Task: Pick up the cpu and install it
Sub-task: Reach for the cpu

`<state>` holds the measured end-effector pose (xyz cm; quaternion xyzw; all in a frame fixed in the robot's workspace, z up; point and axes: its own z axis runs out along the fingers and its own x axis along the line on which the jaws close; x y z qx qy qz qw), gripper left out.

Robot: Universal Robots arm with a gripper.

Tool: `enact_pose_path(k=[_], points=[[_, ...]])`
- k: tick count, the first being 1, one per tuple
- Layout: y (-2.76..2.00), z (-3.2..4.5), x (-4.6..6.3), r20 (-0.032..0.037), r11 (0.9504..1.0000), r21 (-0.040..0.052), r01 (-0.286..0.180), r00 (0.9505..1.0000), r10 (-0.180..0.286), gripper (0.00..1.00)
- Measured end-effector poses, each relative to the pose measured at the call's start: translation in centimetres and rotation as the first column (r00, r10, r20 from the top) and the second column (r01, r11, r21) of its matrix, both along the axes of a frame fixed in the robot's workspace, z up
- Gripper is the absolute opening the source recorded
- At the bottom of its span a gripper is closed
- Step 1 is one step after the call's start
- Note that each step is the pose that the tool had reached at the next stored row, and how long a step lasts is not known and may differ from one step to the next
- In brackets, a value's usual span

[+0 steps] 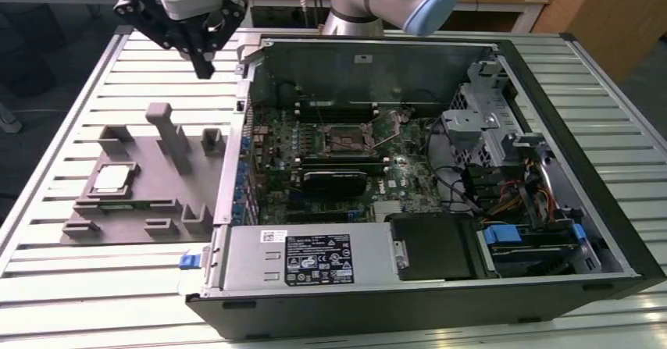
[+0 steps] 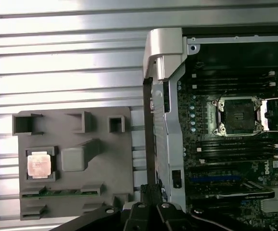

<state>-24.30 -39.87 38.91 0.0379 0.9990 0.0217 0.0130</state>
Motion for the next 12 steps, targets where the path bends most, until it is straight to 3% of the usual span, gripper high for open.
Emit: enact_pose_path(k=[12], points=[[0.24, -0.42, -2.8, 0.0001, 1.0000, 0.0000, 0.000, 1.0000, 0.000, 0.11]])
